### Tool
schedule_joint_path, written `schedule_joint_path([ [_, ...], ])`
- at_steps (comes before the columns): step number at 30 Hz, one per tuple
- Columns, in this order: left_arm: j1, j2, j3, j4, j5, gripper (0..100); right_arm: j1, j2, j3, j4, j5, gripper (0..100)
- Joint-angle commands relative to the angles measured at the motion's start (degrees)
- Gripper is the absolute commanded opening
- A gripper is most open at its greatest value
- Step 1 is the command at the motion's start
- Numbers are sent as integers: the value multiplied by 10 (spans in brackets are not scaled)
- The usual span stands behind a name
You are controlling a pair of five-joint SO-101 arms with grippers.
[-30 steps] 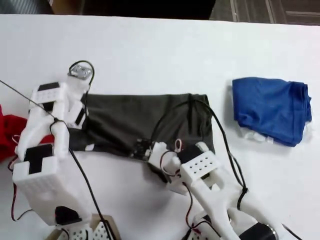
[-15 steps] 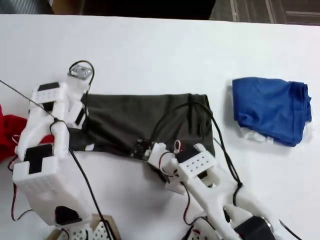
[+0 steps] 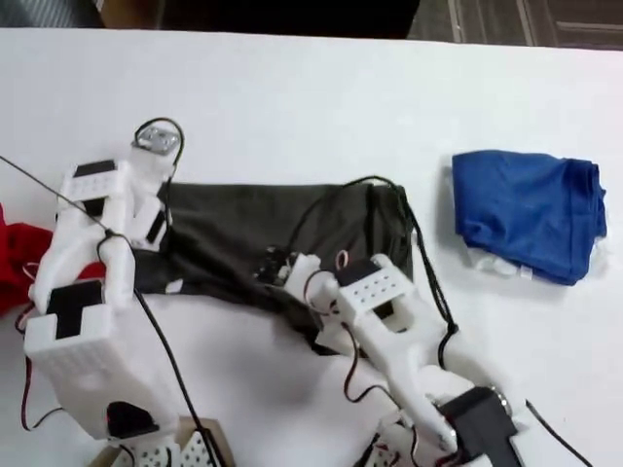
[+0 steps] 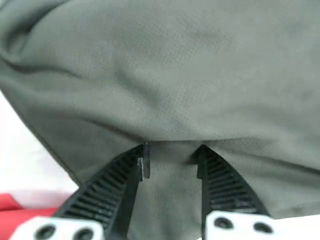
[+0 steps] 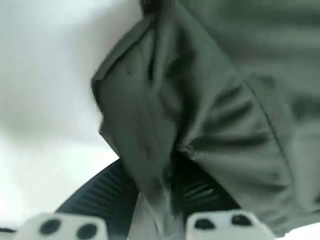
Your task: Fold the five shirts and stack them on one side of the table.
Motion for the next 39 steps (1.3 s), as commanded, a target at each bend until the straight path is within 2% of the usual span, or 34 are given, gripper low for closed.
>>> schedule_joint_path([
  [1,-1,6,-2,-13,4,180,24,8,-36,42,35,21],
  [8,-1,6,-2,-13,4,180,65,13,-201,175,127,21],
  [13,-1,6,-2,-13,4,180,93,47,-342,199,142,21],
  [21,-1,6,-2,-13,4,180,94,274,-589,229,142,21],
  [30,-1,6,-2,-13,4,180,95,510,-864,354,164,29],
  [35,-1,6,-2,-13,4,180,104,525,-949,363,124,183],
  [39,-1,6,-2,-13,4,180,121,524,-969,370,121,178],
])
